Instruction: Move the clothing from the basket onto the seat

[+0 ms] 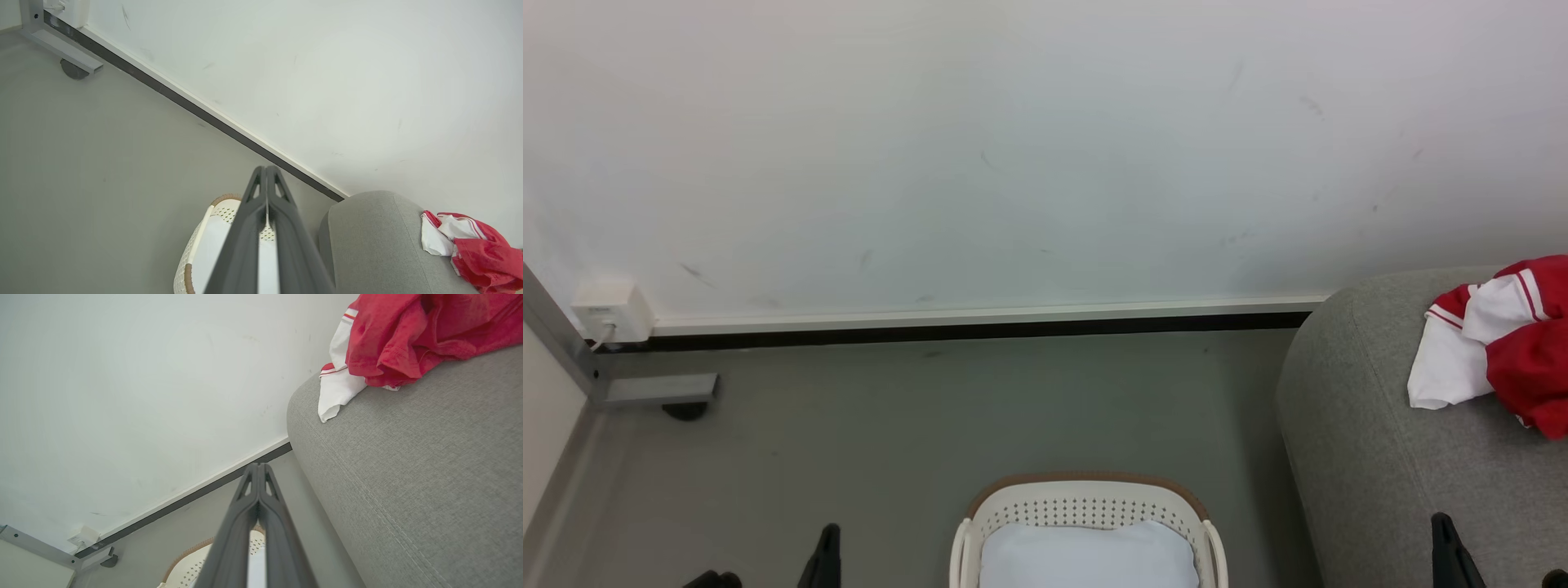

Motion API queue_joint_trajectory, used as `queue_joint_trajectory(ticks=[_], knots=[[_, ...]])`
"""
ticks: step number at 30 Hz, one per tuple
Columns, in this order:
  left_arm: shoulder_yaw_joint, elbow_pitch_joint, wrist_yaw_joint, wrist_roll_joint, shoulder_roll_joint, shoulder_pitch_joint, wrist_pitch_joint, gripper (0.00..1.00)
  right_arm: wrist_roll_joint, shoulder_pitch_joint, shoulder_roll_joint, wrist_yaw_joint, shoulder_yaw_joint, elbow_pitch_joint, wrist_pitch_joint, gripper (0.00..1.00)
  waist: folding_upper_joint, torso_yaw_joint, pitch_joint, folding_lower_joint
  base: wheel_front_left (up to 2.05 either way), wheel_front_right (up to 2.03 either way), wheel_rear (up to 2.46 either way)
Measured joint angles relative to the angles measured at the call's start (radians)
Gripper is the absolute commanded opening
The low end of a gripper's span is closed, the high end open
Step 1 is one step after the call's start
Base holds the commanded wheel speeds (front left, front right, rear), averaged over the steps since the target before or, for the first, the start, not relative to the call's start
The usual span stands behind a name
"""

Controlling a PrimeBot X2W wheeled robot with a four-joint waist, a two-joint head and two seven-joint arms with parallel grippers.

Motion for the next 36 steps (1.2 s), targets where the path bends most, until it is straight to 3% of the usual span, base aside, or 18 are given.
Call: queue_joint_trajectory(ticks=[36], knots=[[0.068,-0.05,-0.018,-0.444,0.0,-0.048,0.115,0.0,0.475,-0.053,-0.004,0.0,-0.017,-0.052,0.116,0.0,0.0,-0.001,0.017,0.0,0.0,0.0,0.0]])
